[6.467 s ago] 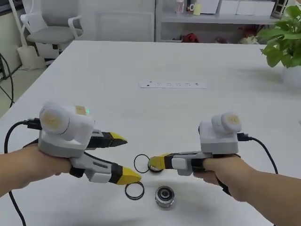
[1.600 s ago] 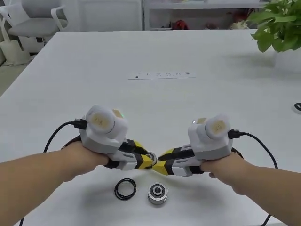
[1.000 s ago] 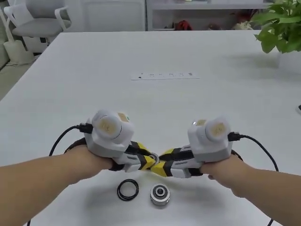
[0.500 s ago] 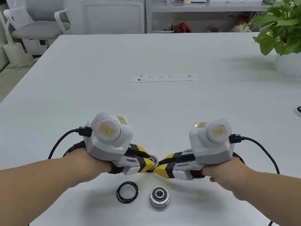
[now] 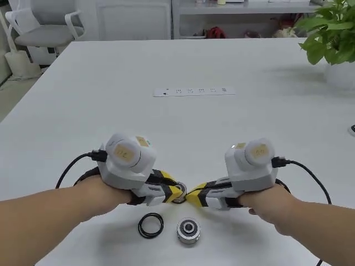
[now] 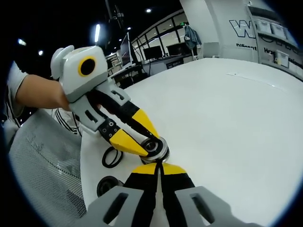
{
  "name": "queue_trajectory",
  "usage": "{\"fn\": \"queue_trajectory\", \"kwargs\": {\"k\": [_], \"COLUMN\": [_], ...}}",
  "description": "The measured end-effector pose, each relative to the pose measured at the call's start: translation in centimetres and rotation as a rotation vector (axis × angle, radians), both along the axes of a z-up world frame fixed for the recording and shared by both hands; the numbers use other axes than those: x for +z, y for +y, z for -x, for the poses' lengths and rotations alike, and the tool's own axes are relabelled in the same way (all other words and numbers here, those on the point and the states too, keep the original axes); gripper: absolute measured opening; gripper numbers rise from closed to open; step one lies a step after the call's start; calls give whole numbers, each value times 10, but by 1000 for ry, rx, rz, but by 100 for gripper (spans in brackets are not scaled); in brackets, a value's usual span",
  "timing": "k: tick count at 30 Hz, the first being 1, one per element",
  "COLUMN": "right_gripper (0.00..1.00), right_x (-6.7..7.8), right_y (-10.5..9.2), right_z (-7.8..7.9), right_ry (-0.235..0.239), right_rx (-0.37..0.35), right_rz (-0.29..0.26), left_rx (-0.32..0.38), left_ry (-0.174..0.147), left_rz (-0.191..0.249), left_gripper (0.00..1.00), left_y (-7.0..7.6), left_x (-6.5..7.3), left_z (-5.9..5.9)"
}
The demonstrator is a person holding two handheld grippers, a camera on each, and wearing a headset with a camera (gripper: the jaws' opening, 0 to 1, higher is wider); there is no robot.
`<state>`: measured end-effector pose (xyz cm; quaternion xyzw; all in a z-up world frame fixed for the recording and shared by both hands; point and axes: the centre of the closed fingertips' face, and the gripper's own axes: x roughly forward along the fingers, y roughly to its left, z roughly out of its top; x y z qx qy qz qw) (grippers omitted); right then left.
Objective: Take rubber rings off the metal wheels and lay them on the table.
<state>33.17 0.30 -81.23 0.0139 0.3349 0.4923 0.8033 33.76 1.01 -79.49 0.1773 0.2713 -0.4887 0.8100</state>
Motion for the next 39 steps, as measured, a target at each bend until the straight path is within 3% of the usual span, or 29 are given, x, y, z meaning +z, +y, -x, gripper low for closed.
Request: {"fn": "queue_trajectory", "kwargs": {"k": [7, 10, 13, 24, 39], "right_gripper": [0, 0, 0, 0, 0], "right_x": [1, 4, 12, 17, 21], "right_y": [-2, -5, -6, -1, 4], "right_z": [-3, -6, -12, -11, -7], "right_ry": [38, 97, 121, 96, 111], "right_rx": [-44, -107, -155, -150, -126], "right_rz": [-29, -82, -143, -141, -155], "left_rx": [7, 5, 4, 22, 38], "left_ry": [-7, -14, -13, -13, -11], "left_rz": [-5, -12, -12, -25, -32], "left_gripper": [13, 13, 13, 12, 12], "left_y": [0, 1, 2, 2, 3], "left_x": [1, 1, 1, 0, 0], "left_z": [1, 1, 2, 2, 2]}}
